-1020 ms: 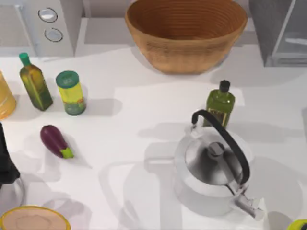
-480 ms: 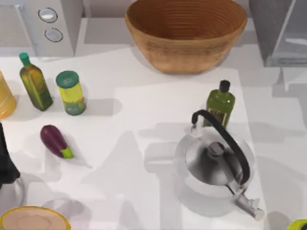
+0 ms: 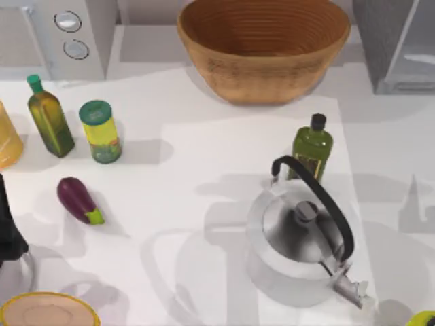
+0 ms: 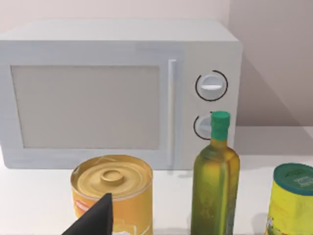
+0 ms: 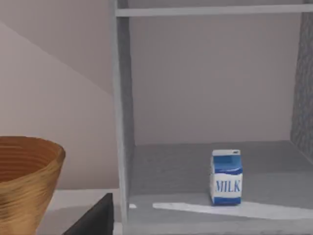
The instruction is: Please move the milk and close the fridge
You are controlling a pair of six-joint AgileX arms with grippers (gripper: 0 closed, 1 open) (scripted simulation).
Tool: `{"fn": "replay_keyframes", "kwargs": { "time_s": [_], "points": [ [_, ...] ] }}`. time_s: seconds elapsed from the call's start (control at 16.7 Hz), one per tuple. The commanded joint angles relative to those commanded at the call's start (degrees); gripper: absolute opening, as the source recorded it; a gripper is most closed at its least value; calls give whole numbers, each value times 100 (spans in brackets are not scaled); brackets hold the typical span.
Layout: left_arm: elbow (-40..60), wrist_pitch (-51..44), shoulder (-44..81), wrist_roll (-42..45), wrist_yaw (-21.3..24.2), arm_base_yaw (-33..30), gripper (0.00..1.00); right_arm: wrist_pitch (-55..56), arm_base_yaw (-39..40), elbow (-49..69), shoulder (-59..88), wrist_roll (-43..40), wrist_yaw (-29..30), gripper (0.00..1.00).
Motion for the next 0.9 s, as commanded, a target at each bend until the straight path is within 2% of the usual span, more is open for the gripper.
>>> {"fn": "replay_keyframes", "kwargs": {
  "time_s": [0.3, 0.66, 0.9],
  "points": [
    [0, 0, 0, 0, 0, 0, 100, -677, 208, -892, -1087, -153, 36, 100],
    [0, 0, 0, 0, 0, 0, 100, -699, 197, -909, -1106, -154, 35, 100],
    [0, 0, 0, 0, 0, 0, 100, -1314, 157, -505, -1588, -166, 81, 100]
  ]
}}
